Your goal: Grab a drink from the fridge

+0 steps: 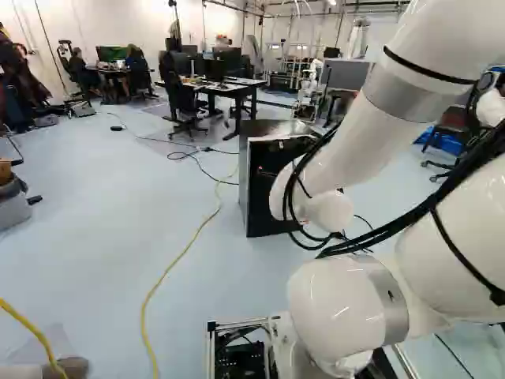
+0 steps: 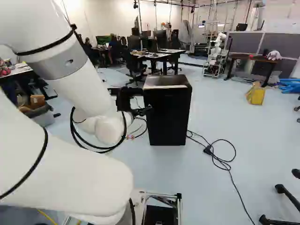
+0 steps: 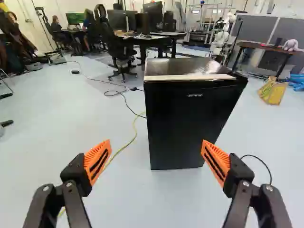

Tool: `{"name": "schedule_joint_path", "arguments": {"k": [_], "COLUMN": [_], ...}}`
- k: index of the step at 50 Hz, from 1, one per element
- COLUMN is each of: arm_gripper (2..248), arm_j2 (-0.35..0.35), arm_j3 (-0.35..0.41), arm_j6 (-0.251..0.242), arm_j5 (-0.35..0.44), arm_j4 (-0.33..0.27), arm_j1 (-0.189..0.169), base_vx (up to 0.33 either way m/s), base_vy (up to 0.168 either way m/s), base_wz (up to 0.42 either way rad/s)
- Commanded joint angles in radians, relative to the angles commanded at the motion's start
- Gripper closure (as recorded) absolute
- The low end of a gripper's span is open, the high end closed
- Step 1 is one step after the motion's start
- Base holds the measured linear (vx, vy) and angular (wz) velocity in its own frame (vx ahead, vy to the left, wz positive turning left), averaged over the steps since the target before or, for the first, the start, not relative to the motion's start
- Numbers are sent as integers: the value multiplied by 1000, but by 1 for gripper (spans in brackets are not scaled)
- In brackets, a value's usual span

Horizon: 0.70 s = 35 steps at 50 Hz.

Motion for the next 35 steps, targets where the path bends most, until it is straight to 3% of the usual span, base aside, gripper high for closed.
{"name": "schedule_joint_path", "arguments": {"k": [35], "arm_gripper": [3], "arm_j2": [0], "arm_j3": [0], "arm_j6": [0], "arm_j5": [0], "arm_j4": [0], "arm_j1": [0], "base_vx": [14], "base_vy": [0], "base_wz": [-4]}}
